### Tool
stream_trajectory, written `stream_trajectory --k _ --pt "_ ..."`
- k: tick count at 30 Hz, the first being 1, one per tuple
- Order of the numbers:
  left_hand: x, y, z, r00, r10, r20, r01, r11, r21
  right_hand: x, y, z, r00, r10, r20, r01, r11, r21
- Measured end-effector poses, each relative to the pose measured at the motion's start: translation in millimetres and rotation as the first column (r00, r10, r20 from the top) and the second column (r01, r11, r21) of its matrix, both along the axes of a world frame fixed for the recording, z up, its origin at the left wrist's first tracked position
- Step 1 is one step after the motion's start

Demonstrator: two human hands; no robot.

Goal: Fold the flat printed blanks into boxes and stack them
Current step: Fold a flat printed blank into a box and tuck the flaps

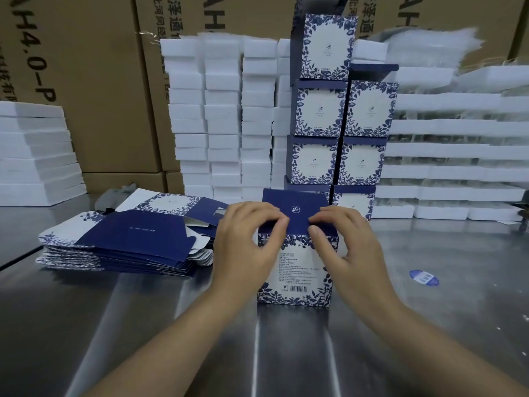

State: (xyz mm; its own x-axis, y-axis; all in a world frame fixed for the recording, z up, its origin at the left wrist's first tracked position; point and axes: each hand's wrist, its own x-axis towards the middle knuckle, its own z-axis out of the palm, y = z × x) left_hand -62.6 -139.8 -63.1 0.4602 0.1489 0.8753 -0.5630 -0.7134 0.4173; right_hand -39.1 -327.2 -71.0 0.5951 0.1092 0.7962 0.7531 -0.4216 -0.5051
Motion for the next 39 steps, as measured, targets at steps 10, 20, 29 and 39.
stream_trajectory --k 10,20,29,39 --pt "0.2 5.5 -6.3 0.998 -0.051 -0.039 0.056 0.990 0.133 1.6 0.9 -1.5 0.984 -0.057 0.167 0.089 0.978 -0.190" --pt "4.7 12.4 -4.7 0.998 -0.016 -0.062 0.030 0.975 0.222 10.7 -9.2 -3.5 0.995 -0.002 0.099 0.020 0.984 -0.175" --pt "11.8 16.3 -3.4 0.994 0.001 -0.108 0.012 0.992 0.126 29.0 -10.0 -7.7 0.999 0.027 0.022 -0.025 0.996 -0.088" --pt "17.0 21.8 -7.6 0.942 -0.273 -0.198 0.206 0.931 -0.301 32.7 -13.7 -9.2 0.989 0.125 -0.079 -0.120 0.990 0.070"
